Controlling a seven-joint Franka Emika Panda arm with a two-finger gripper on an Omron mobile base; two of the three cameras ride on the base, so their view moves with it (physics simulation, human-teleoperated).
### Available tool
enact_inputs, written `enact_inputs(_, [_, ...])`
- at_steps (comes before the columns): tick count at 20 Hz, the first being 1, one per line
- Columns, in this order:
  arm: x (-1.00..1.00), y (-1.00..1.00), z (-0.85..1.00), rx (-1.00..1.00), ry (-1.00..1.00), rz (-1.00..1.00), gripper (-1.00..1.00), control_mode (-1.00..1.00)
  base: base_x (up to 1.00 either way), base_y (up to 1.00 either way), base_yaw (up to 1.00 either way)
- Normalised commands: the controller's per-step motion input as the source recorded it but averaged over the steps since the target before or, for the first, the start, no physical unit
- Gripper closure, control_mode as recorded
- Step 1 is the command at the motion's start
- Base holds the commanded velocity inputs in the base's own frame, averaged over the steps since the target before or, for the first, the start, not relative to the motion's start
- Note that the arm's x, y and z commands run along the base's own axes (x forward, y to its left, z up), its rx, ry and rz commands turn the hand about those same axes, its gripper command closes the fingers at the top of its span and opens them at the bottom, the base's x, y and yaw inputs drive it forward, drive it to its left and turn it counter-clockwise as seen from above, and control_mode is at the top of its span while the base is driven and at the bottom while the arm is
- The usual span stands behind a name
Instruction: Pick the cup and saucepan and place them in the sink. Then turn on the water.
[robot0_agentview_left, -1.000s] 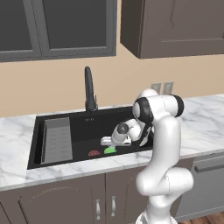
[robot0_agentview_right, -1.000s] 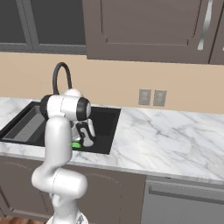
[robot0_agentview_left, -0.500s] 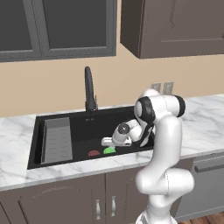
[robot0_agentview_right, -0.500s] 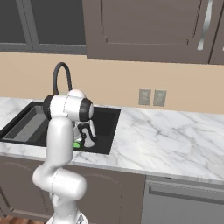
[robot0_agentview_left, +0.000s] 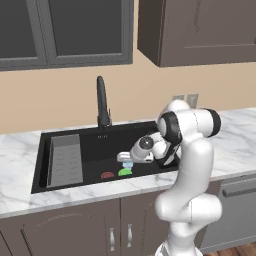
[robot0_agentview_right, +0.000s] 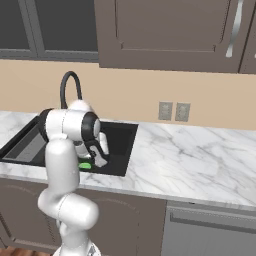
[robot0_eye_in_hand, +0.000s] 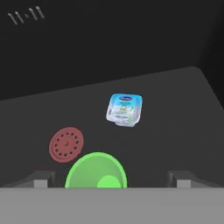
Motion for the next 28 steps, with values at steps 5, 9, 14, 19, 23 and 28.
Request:
enact_inputs(5, [0.00, 0.25, 0.92, 0.00, 0.01, 0.00, -1.00, -1.00, 0.00, 0.00, 0.00])
enact_inputs(9, [0.02, 0.45, 0.77, 0.03, -0.02, 0.00, -1.00, -1.00, 0.00, 0.00, 0.00])
enact_inputs(14, [0.03, 0.22, 0.78, 0.04, 0.03, 0.00, -1.00, -1.00, 0.00, 0.00, 0.00])
enact_inputs(19, [0.19, 0.17, 0.94, 0.00, 0.08, 0.00, -1.00, -1.00, 0.00, 0.00, 0.00])
enact_inputs(23, [0.00, 0.17, 0.50, -0.02, 0.00, 0.00, -1.00, -1.00, 0.00, 0.00, 0.00])
enact_inputs(28, [0.07, 0.06, 0.45, -0.23, 0.12, 0.00, -1.00, -1.00, 0.00, 0.00, 0.00])
